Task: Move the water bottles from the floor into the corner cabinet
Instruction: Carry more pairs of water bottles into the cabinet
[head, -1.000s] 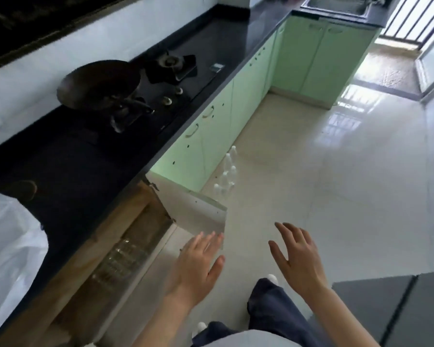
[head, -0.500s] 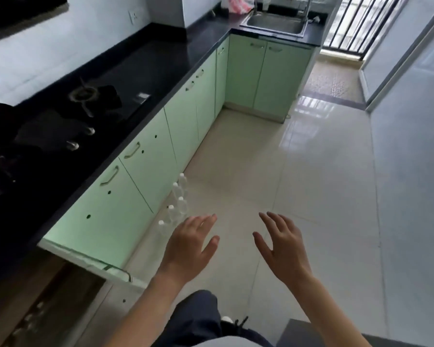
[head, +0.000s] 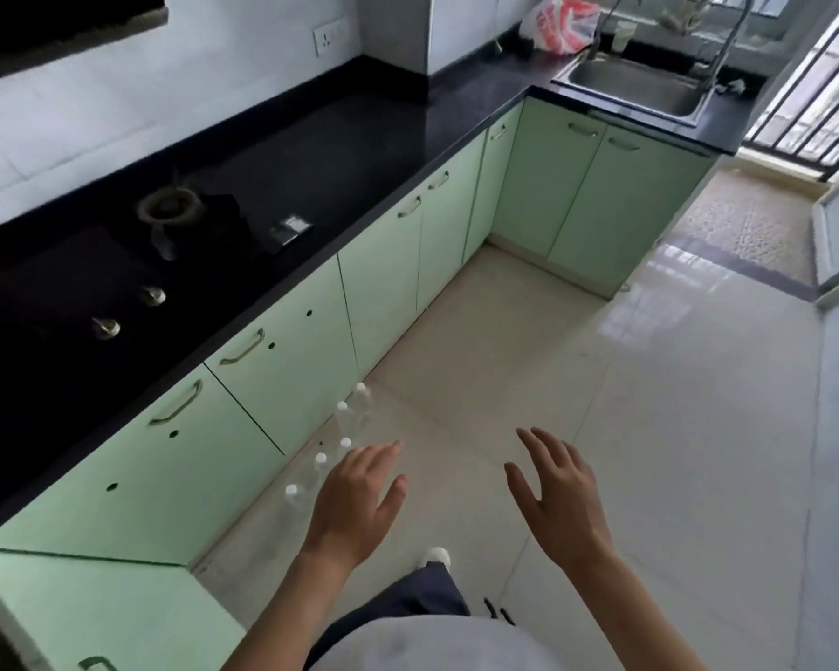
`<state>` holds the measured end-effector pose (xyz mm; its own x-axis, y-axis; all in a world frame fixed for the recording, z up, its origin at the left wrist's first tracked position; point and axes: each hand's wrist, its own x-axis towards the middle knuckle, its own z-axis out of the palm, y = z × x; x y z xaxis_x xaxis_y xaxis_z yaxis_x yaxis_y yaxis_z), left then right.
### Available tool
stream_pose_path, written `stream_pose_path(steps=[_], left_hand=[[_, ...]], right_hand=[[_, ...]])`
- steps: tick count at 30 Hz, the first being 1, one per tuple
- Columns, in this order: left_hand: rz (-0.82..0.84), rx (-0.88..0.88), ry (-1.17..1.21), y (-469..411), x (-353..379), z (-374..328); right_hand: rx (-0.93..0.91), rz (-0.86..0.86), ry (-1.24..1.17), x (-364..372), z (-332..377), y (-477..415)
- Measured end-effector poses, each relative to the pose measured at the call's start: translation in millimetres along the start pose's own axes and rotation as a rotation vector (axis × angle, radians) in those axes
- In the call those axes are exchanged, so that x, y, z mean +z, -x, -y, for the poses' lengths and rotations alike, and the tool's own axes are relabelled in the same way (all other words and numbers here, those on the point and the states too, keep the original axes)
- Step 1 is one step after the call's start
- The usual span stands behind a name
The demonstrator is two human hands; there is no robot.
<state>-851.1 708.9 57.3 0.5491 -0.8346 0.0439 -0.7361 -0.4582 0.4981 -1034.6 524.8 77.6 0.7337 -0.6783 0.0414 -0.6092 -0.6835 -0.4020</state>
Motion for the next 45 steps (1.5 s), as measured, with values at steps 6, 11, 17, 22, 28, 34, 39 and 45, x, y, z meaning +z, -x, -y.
stream_pose_path(steps=[6, 11, 17, 22, 28, 34, 39, 45], left_hand=[[-0.182, -0.135, -0.014, -97.4, -23.3, 1.6], [-0.319, -0.373, -0.03, -131.9, -19.0, 3.6], [-0.333, -0.861, -0.016, -143.2, 42.4, -31.3], [-0.38, -1.077, 0.038, -183.5, 70.0, -86.1], [-0.405, -1.111, 0.074, -238.1, 85.1, -83.8], [-0.462, -1.121, 0.144, -274.3, 154.1, 8.8], [-0.553, -1.162, 0.226, -287.2, 278.6, 130.6], [-0.599, -1.196, 0.384, -293.1, 459.2, 277.2]], right_hand=[[-0.233, 0.068, -0.002, -22.2, -6.0, -140.6], [-0.437, 0.192, -0.009, -12.7, -11.6, -243.3], [-0.696, 0.427, 0.027, 13.5, -41.2, -343.2], [-0.873, 0.541, 0.065, 14.3, -63.7, -407.9], [-0.927, 0.572, 0.023, 37.6, -61.5, -459.3], [-0.89, 0.605, -0.055, 154.6, -62.4, -484.7], [-0.895, 0.637, -0.058, 324.5, -86.6, -496.5], [-0.886, 0.665, -0.081, 538.4, -132.6, -510.6]])
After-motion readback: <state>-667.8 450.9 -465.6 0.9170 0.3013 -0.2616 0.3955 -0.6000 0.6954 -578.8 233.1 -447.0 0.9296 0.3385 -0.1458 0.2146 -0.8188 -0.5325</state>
